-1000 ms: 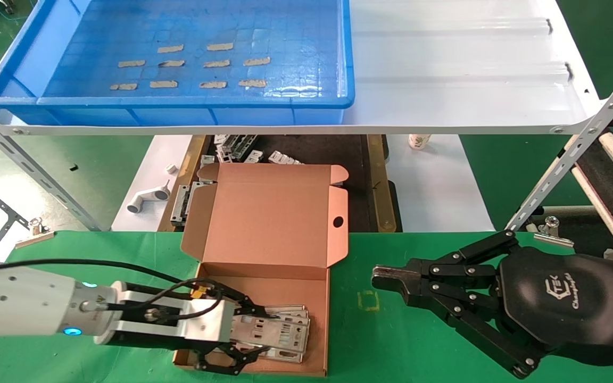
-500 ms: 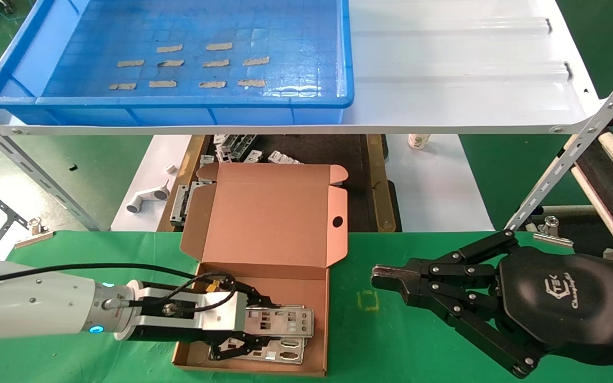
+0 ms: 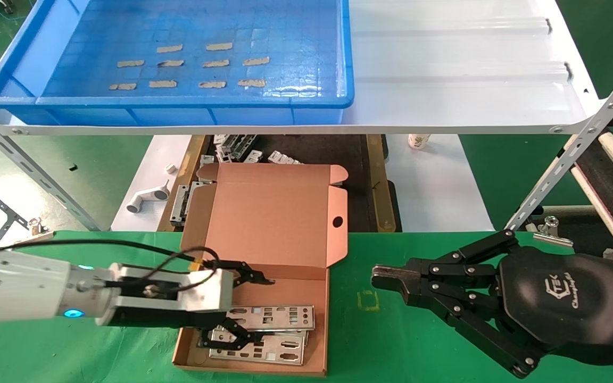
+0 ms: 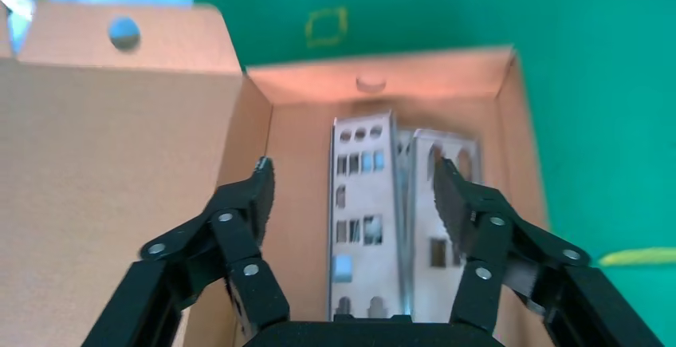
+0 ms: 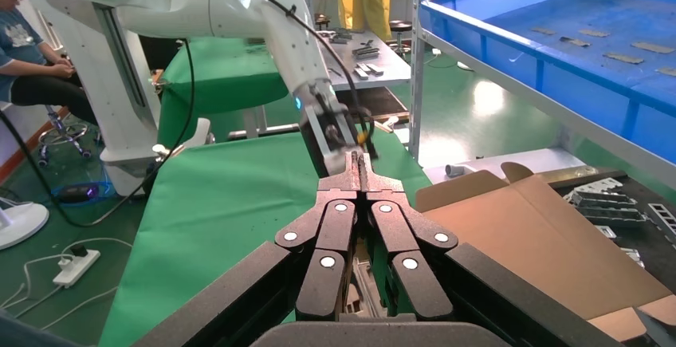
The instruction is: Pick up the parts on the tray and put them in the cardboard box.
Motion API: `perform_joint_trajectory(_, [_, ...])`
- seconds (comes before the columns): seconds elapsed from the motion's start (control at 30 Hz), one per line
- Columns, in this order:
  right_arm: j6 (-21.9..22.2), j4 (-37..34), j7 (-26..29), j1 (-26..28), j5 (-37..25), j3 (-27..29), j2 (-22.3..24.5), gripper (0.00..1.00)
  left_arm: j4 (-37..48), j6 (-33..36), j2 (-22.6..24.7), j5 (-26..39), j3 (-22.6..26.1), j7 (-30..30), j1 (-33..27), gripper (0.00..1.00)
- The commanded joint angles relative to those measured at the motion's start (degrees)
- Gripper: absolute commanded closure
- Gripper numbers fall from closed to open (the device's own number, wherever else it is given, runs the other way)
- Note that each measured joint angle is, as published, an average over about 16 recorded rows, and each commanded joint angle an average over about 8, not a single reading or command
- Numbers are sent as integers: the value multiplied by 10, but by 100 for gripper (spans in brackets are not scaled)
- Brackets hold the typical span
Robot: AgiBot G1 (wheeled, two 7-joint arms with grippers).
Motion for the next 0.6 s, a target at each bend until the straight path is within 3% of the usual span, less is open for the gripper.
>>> perform_joint_trajectory(0.03, [0,0,0,0,0,0,0,72,-4,15,-10,-13,-4,-4,-6,0])
perform_joint_trajectory(0.23, [0,0,0,0,0,0,0,0,-14,29,-18,-35,-29,-22,6,0])
perform_joint_trajectory(0.6, [0,0,0,0,0,0,0,0,-43,60,-38,-79,-93,-62,39,0])
